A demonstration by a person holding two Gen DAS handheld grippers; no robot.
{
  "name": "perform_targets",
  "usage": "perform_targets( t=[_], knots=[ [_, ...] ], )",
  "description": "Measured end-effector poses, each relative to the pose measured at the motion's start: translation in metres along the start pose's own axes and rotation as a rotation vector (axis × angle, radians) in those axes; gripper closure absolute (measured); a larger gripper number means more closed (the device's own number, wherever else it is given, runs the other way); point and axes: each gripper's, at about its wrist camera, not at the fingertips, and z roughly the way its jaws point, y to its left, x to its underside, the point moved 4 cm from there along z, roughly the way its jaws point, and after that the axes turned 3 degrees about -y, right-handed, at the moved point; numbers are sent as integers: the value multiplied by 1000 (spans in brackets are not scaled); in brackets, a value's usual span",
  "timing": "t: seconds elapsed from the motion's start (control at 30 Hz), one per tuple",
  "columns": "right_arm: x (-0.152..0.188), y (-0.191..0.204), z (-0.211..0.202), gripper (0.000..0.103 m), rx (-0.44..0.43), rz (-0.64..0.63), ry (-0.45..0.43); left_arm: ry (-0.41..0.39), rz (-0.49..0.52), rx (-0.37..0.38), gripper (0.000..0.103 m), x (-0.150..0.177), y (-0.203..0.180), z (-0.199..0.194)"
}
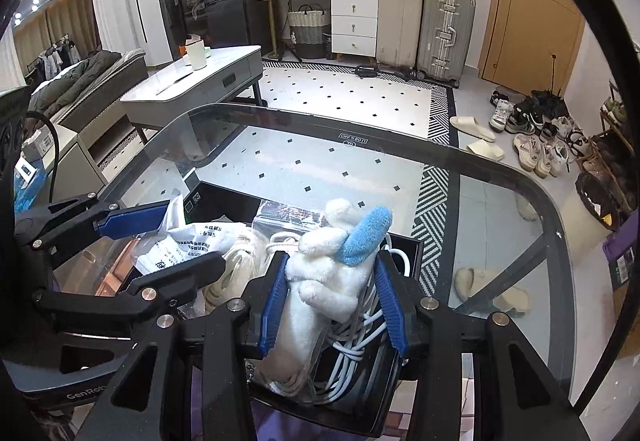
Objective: Organize soft objects
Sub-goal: 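Carry the paper packet and bunny over the black box with both tools, then lower the packet and bunny into the box and open both tools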
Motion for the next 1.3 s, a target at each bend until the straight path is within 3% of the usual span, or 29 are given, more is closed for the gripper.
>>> perform_targets(
  t=[0.27, 0.53, 0.7, 1.03, 1.3],
  knots=[
    [0, -2, -4, 54, -16, 11, 5, 6, 2, 12, 42, 1, -1, -1],
    [2, -10, -20, 28, 2, 37, -27, -10, -26, 34, 27, 1, 0, -12],
    [3, -14, -33, 19, -4, 53, -49, -34, -36, 37, 19, 2, 1, -23],
    [12, -11, -65, 8, -1, 30, -144, -79, -43, 17, 1, 9, 4, -44],
    [22, -12, -89, 1, -25, 54, -268, -121, -63, 13, 0, 17, 9, -57]
  ],
)
